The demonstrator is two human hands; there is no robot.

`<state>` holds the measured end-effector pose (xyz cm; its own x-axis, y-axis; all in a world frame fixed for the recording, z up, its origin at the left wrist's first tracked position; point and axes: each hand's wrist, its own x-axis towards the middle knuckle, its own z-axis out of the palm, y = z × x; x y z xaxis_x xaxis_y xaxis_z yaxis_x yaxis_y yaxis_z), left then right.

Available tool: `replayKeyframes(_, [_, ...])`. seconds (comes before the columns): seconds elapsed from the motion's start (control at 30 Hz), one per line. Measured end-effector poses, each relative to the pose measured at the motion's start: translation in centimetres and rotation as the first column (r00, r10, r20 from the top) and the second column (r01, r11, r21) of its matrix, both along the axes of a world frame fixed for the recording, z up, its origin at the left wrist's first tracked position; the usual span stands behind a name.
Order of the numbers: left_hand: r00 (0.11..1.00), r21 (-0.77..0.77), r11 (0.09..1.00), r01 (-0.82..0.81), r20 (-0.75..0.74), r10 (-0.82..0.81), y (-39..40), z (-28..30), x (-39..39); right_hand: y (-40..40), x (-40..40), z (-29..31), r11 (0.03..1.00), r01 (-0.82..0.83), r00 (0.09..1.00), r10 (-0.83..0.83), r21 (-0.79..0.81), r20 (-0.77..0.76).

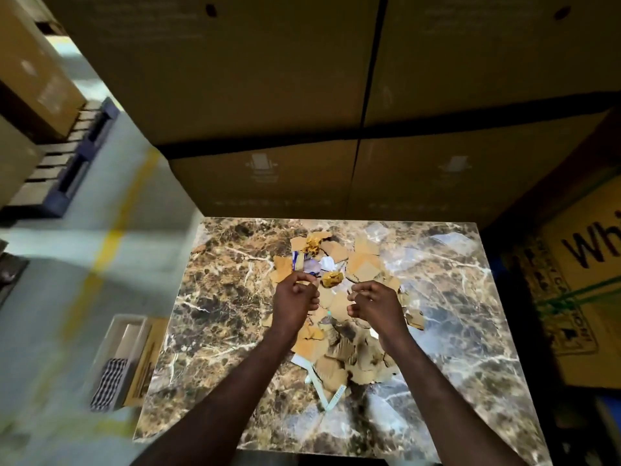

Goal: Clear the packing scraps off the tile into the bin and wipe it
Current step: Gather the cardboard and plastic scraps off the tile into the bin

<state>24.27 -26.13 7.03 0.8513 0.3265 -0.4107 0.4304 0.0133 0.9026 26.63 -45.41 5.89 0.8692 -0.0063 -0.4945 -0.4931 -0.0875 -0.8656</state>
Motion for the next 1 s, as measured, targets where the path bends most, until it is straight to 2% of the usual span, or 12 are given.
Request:
replayKeyframes(0.2, [0.997, 0.285, 0.955, -0.08, 0.03, 0.075, 1.7, -2.6, 3.0, 1.5, 4.4, -2.9, 0.989, -0.093, 0.995, 0.087, -0.119, -0.048])
replayKeyframes(0.3, [0.998, 0.417, 0.906, -0.069, 0.02, 0.067, 1.8, -3.8, 4.6, 2.5, 6.6, -4.6, 0.946, -0.17, 0.985, 0.173, -0.277, -0.016])
replayKeyframes(0.4, [1.0, 0.529, 0.849, -0.007, 0.005, 0.005, 1.7, -5.3, 5.5, 3.5, 8.1, -5.6, 0.876, -0.245, 0.963, 0.268, -0.414, -0.002])
replayKeyframes(0.5, [0.989, 0.621, 0.77, 0.144, -0.059, -0.138, 1.8, -6.6, 6.3, 4.7, 8.9, -6.5, 0.816, -0.292, 0.935, 0.353, -0.498, 0.03])
replayKeyframes(0.6, [0.965, 0.667, 0.699, 0.258, -0.147, -0.216, 2.3, -7.9, 7.7, 6.1, 9.2, -7.1, 0.757, -0.304, 0.923, 0.384, -0.578, 0.017])
replayKeyframes(0.73, [0.93, 0.694, 0.621, 0.365, -0.234, -0.285, 2.9, -9.2, 9.6, 7.0, 8.9, -7.4, 0.623, -0.343, 0.889, 0.457, -0.703, -0.03])
replayKeyframes(0.83, [0.877, 0.689, 0.546, 0.477, -0.336, -0.342, 3.1, -10.2, 10.4, 7.5, 8.7, -8.2, 0.575, -0.371, 0.864, 0.502, -0.729, -0.043])
replayKeyframes(1.0, [0.872, 0.675, 0.556, 0.484, -0.325, -0.365, 3.4, -12.9, 10.7, 7.8, 8.1, -9.6, 0.562, -0.428, 0.822, 0.567, -0.708, -0.047])
